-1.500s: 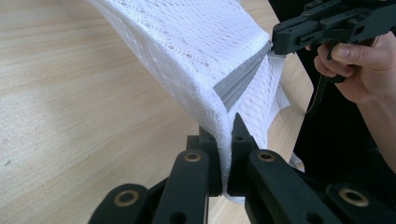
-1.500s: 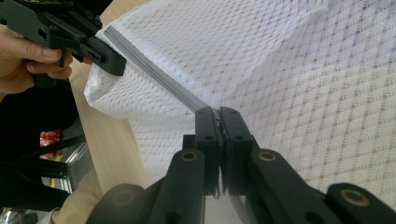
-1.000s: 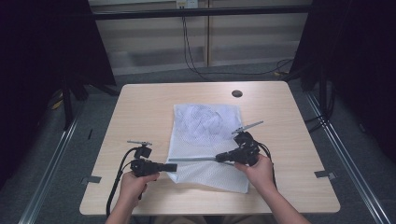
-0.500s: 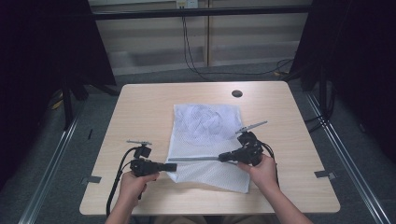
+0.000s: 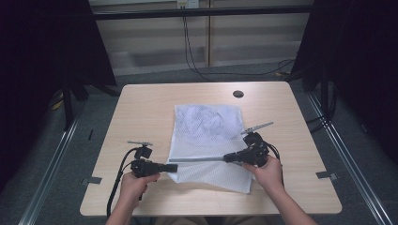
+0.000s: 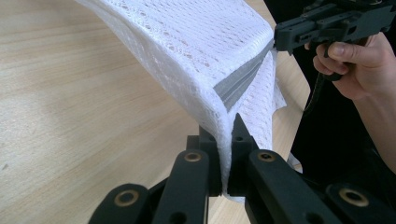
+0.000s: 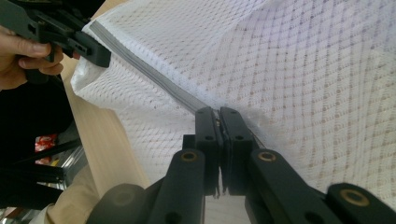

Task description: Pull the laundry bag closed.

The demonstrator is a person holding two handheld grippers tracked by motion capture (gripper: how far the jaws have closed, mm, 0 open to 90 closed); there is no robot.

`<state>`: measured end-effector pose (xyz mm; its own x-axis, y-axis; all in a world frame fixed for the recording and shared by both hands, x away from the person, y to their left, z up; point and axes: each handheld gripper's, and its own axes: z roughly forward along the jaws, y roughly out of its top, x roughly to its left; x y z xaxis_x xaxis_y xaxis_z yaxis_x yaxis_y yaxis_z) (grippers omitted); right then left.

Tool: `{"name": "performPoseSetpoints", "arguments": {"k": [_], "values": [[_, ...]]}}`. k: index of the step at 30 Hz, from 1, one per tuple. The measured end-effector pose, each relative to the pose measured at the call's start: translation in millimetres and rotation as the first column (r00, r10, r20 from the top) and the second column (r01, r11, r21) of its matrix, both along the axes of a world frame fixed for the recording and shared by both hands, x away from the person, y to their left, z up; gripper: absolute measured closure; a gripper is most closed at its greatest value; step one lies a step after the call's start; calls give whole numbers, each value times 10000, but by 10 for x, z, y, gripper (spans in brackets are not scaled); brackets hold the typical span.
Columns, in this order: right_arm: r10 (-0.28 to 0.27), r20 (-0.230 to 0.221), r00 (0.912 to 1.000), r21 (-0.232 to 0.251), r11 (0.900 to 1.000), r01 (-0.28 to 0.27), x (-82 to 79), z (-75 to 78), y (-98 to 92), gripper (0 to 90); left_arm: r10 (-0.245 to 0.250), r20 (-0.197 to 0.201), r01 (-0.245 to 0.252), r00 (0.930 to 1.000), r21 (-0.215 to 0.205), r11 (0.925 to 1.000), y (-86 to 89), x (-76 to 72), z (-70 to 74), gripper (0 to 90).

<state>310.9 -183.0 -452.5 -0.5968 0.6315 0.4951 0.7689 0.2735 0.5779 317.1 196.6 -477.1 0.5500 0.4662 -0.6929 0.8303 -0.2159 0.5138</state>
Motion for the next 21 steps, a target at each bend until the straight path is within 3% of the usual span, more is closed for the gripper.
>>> {"name": "performPoseSetpoints", "arguments": {"k": [21], "values": [[-38, -23, 10000, -31, 10000, 38, -14, -25, -79, 871, 0, -49, 0, 10000, 1, 10000, -1, -8, 2, 888]]}}
